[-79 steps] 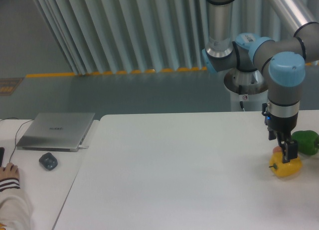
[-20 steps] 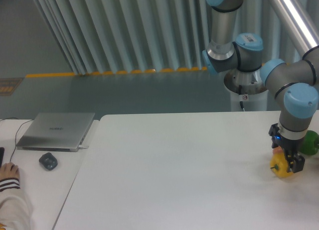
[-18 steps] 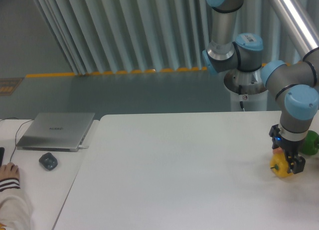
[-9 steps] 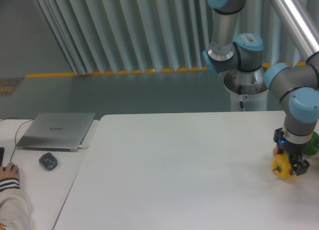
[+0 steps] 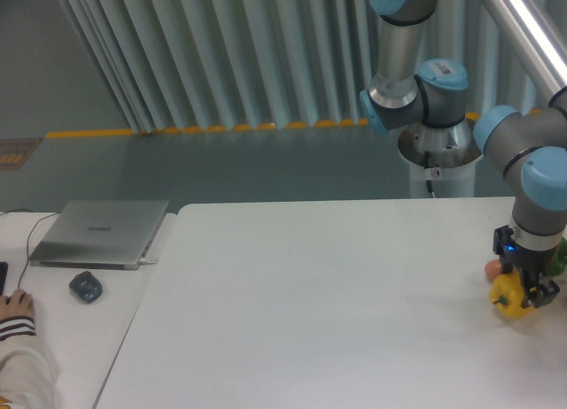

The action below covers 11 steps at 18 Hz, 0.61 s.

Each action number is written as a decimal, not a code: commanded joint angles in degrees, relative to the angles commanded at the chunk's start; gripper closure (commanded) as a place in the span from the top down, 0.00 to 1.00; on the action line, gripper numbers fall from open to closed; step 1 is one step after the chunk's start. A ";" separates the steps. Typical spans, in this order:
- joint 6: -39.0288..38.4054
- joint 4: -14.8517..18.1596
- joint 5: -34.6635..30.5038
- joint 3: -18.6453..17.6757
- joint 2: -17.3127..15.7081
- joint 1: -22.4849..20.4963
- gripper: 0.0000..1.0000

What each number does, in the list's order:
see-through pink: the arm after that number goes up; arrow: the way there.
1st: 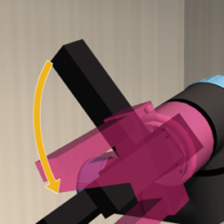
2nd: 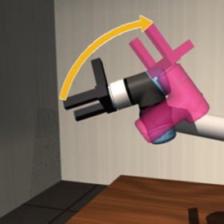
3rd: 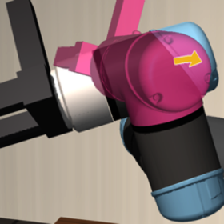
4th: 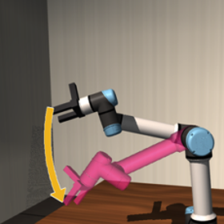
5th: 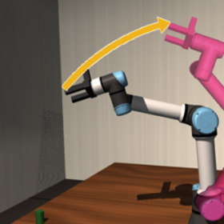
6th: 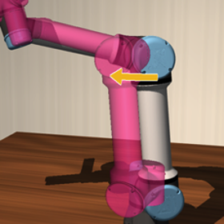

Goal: Place the yellow pepper in a basket
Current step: 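Lift the yellow pepper and carry it away from the green pepper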

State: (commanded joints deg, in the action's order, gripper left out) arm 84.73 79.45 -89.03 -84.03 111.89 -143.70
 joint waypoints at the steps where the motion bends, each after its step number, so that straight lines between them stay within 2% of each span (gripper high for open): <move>1: 0.09 0.18 0.00 0.97 0.00 0.09 0.34; 4: 0.70 -1.65 0.18 2.38 -0.70 0.35 0.34; 5: 0.79 -4.01 0.35 3.34 -0.70 0.44 0.34; 9: 1.93 -8.15 0.00 3.61 -0.79 0.00 0.34; 11: 1.93 -11.49 -0.26 3.44 -0.70 -2.01 0.34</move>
State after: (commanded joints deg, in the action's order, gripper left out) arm 86.66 67.95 -89.30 -80.59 111.18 -145.71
